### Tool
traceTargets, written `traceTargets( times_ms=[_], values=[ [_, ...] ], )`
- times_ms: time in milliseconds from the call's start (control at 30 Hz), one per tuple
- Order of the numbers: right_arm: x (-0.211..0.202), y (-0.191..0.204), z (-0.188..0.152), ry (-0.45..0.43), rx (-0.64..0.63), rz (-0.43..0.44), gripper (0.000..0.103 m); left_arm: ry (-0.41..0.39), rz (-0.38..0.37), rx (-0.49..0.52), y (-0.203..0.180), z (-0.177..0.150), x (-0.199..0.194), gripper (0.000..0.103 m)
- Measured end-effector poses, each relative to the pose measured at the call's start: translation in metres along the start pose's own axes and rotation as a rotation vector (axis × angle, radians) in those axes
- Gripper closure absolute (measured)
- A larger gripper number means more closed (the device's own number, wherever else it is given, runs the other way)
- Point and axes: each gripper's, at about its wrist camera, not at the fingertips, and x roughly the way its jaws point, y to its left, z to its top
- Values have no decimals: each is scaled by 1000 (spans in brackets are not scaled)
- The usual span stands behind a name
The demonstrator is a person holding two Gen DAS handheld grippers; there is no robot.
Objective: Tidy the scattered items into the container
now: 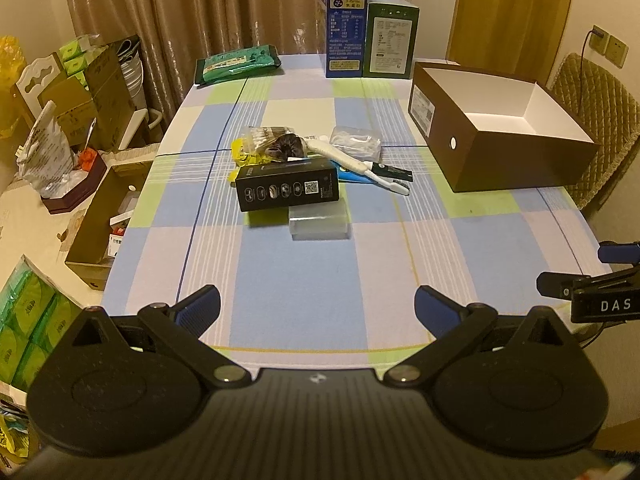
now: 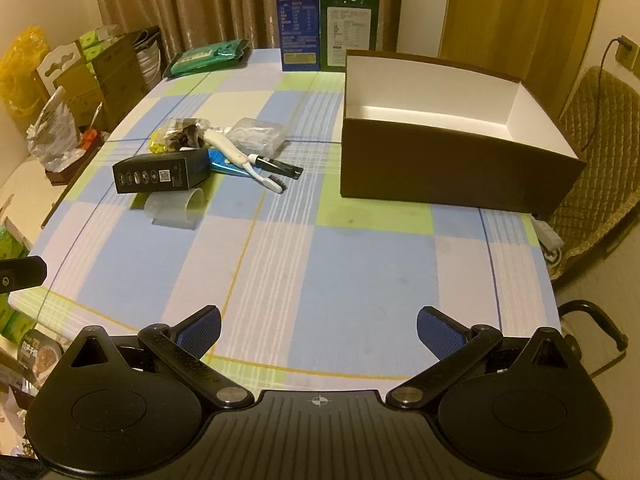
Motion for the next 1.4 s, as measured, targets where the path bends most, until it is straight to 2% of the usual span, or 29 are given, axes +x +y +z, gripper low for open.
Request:
traceTargets(
  times_ms=[400,867,1133,1400],
  values=[
    [15,-12,16,11,-14,32,2,9,12,5,-9,14,13,1],
    [48,-45,52,-6,-90,138,2,14,52,-28,-21,40,51,1],
    [70,-75,70,17,-134,185,2,-8,91,-48,-35,51,72,1],
    [91,-98,77,51,-202,225,2,-19,166,-55,-42,52,91,4]
  ],
)
